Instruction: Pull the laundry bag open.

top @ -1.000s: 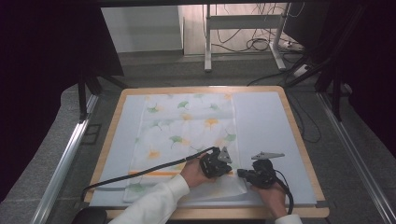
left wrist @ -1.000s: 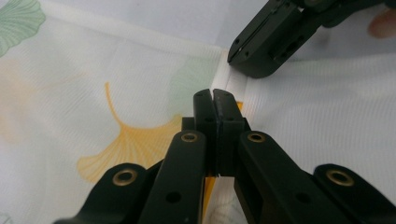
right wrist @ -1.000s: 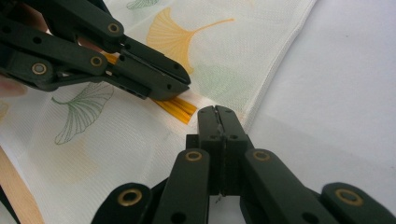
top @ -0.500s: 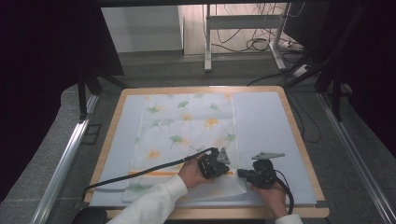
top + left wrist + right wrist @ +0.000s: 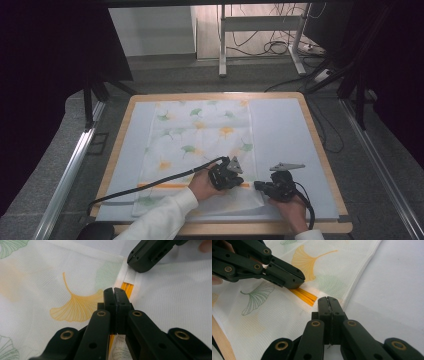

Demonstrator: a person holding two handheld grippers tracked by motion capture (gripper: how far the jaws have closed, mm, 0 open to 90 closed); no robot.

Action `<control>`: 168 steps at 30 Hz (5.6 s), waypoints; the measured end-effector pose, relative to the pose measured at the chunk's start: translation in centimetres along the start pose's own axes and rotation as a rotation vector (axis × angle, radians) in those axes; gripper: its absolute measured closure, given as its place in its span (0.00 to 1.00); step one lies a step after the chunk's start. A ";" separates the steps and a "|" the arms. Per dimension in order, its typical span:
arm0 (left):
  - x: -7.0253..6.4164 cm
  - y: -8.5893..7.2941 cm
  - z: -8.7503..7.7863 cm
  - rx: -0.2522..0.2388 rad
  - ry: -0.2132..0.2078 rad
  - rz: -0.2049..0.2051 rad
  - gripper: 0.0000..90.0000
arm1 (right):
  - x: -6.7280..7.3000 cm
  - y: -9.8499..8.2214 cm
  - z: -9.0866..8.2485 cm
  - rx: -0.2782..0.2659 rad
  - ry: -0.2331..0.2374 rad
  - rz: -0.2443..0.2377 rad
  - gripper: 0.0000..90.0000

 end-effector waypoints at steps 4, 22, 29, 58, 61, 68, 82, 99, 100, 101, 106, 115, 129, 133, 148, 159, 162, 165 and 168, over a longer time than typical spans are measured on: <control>0.0 -0.2 -0.2 0.002 0.002 -0.006 1.00 | 0.0 0.0 0.0 0.003 -0.003 -0.004 0.99; 0.8 -2.9 -2.4 -0.021 0.014 -0.054 1.00 | 0.0 0.0 0.0 -0.001 0.002 0.000 0.99; 0.9 -3.6 -3.0 -0.026 0.018 -0.080 1.00 | 0.0 0.0 0.0 -0.005 -0.001 -0.003 0.99; 1.0 -5.5 -4.6 -0.044 0.032 -0.120 1.00 | 0.0 0.0 0.0 -0.007 -0.001 -0.004 0.99; 1.1 -5.7 -4.8 -0.046 0.027 -0.127 1.00 | 0.0 -0.1 0.0 -0.007 -0.002 -0.008 0.99; 1.2 -6.2 -5.2 -0.054 0.021 -0.148 1.00 | 0.0 0.0 0.0 -0.006 -0.002 -0.008 0.99; 1.4 -7.0 -5.9 -0.052 0.021 -0.160 1.00 | 0.0 -0.1 0.0 -0.006 -0.003 -0.008 0.99; 1.5 -8.1 -6.7 -0.052 0.039 -0.179 1.00 | 0.0 -0.1 -0.1 -0.004 -0.008 -0.007 0.99; 1.5 -8.1 -6.8 -0.050 0.040 -0.181 1.00 | 0.0 -0.1 -0.1 -0.004 -0.009 -0.008 0.99; 1.5 -8.2 -6.8 -0.049 0.043 -0.181 1.00 | 0.0 -0.1 -0.1 -0.005 -0.008 -0.008 0.99; 1.4 -8.5 -7.1 -0.042 0.057 -0.176 1.00 | 0.1 -0.1 0.0 -0.009 -0.009 -0.005 0.99; 1.6 -9.6 -8.0 -0.037 0.070 -0.197 1.00 | 0.1 -0.1 0.0 -0.009 -0.007 -0.004 0.99; 1.7 -11.5 -9.7 -0.028 0.095 -0.220 1.00 | 0.1 -0.1 0.0 -0.010 -0.013 -0.008 0.99; 1.7 -12.1 -10.2 -0.028 0.099 -0.229 1.00 | 0.1 -0.1 -0.1 -0.010 -0.013 -0.009 0.99; 1.9 -14.0 -11.8 -0.035 0.112 -0.263 1.00 | 0.1 -0.1 0.0 -0.014 -0.016 -0.014 0.99; 1.9 -15.3 -12.8 -0.046 0.130 -0.287 1.00 | 0.1 -0.1 0.0 -0.015 -0.016 -0.016 0.99; 1.9 -15.4 -13.0 -0.046 0.133 -0.288 1.00 | 0.1 -0.1 0.0 -0.014 -0.017 -0.018 0.99; 1.9 -15.7 -13.1 -0.043 0.139 -0.291 1.00 | 0.1 -0.1 0.0 -0.014 -0.017 -0.019 0.99; 2.0 -16.0 -13.4 -0.041 0.147 -0.297 1.00 | 0.1 -0.1 0.0 -0.015 -0.016 -0.018 0.99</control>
Point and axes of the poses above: each handheld gripper's, and its own axes: z roughly forward along the jaws, y roughly out of its top, x roughly to its left, the point moved 6 cm from there along z, roughly forward along the jaws, and after that the axes turned 14 degrees about -y, right-handed, at the moved point
